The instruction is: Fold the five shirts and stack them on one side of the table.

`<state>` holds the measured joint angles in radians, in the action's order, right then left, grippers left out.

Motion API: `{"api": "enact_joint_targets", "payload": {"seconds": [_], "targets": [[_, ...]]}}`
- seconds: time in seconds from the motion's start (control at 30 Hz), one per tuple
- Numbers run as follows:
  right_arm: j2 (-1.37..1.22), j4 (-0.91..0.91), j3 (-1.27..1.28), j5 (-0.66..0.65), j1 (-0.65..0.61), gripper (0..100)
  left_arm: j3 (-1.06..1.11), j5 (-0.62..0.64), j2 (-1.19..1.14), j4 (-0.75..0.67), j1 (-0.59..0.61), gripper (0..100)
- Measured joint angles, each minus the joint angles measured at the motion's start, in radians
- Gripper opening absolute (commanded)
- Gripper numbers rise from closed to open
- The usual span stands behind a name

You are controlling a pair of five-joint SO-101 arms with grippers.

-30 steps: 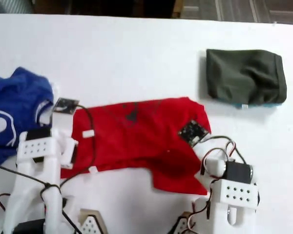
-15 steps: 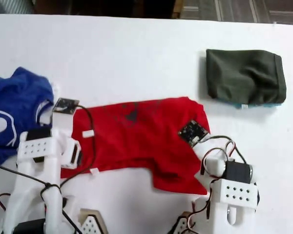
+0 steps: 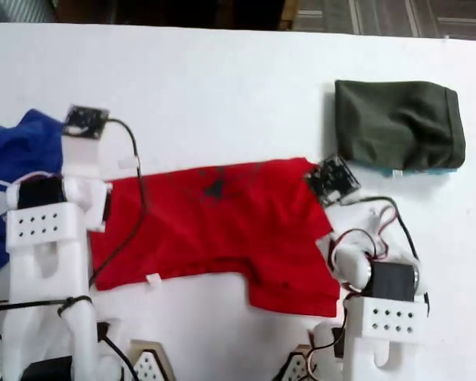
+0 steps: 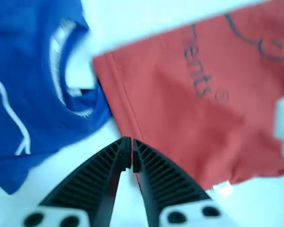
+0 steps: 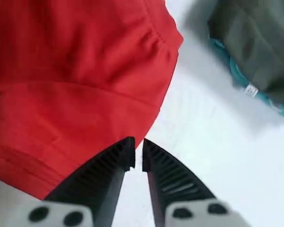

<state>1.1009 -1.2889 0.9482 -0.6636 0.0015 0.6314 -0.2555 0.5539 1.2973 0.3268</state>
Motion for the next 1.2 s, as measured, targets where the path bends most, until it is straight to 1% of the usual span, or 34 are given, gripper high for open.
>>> {"api": "enact_joint_targets", "payload": {"seconds": [0.07, 0.13, 0.3, 0.43, 0.53, 0.67, 0.77, 0.9, 1.07, 1.2], "targets": [[-0.061, 0.032, -0.043, 0.028, -0.051, 1.9, -0.017, 0.005, -0.015, -0.029, -0.014, 3], [-0.15, 0.083, -0.103, 0.069, -0.075, 1.9, -0.025, 0.006, -0.069, -0.071, -0.031, 3], [-0.474, 0.141, -0.351, 0.195, -0.094, 1.9, -0.06, 0.058, -0.322, -0.173, -0.038, 3], [-0.784, 0.143, -0.589, 0.258, -0.097, 1.9, -0.183, 0.091, -0.549, -0.175, -0.038, 3], [-1.013, 0.144, -0.717, 0.267, -0.127, 1.9, -0.296, 0.095, -0.704, -0.146, -0.038, 3], [-1.252, 0.149, -0.839, 0.285, -0.158, 1.9, -0.462, 0.098, -0.89, -0.077, -0.038, 3], [-1.378, 0.149, -0.899, 0.336, -0.178, 1.9, -0.618, 0.1, -1.02, 0.028, -0.04, 3], [-1.504, 0.155, -0.957, 0.356, -0.178, 1.9, -0.862, 0.101, -1.185, 0.186, -0.04, 3], [-1.625, 0.158, -1.06, 0.356, -0.13, 1.9, -1.197, 0.101, -1.379, 0.358, -0.044, 3], [-1.692, 0.157, -1.142, 0.356, -0.089, 1.9, -1.473, 0.101, -1.536, 0.465, -0.087, 3]]}}
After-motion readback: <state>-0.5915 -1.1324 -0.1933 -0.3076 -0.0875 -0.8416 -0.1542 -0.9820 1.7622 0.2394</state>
